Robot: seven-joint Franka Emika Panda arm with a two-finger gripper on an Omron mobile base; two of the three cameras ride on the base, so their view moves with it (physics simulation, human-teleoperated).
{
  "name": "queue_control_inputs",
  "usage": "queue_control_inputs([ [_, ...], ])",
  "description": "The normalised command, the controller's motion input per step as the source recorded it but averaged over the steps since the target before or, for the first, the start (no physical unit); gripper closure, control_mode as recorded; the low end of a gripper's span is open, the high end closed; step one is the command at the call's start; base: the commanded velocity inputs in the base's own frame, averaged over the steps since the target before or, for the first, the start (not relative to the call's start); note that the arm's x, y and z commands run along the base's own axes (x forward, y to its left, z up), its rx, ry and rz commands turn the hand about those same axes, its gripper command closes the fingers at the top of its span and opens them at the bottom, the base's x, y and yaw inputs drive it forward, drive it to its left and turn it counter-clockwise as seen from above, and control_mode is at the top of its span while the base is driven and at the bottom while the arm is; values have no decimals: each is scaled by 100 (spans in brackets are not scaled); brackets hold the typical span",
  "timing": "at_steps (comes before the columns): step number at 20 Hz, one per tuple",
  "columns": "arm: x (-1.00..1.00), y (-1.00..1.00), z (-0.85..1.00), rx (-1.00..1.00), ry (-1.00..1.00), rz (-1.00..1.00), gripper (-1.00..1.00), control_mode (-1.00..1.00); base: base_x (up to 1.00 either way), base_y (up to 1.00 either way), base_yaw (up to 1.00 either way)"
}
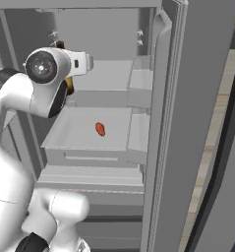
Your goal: Place the beer on the top shelf of the fridge to keep it out of children's reach, and place the sweet potato and pear on lower shelves for easy access.
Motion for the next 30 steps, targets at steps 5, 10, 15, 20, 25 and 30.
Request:
queue_control_inputs([
  [5, 61, 0, -1, 0, 0, 0, 100, -100, 0, 0, 0],
  [10, 57, 0, -15, 0, 0, 0, 100, -100, 0, 0, 0],
  [15, 53, 0, -23, 0, -1, 0, 100, -100, 0, 0, 0],
  [20, 41, 0, -23, 0, -2, 0, 100, -100, 0, 0, 0],
  [25, 44, 0, -10, 0, -1, 0, 100, -100, 0, 0, 0],
  [30, 48, 0, -1, 0, -2, 0, 100, -100, 0, 0, 0],
])
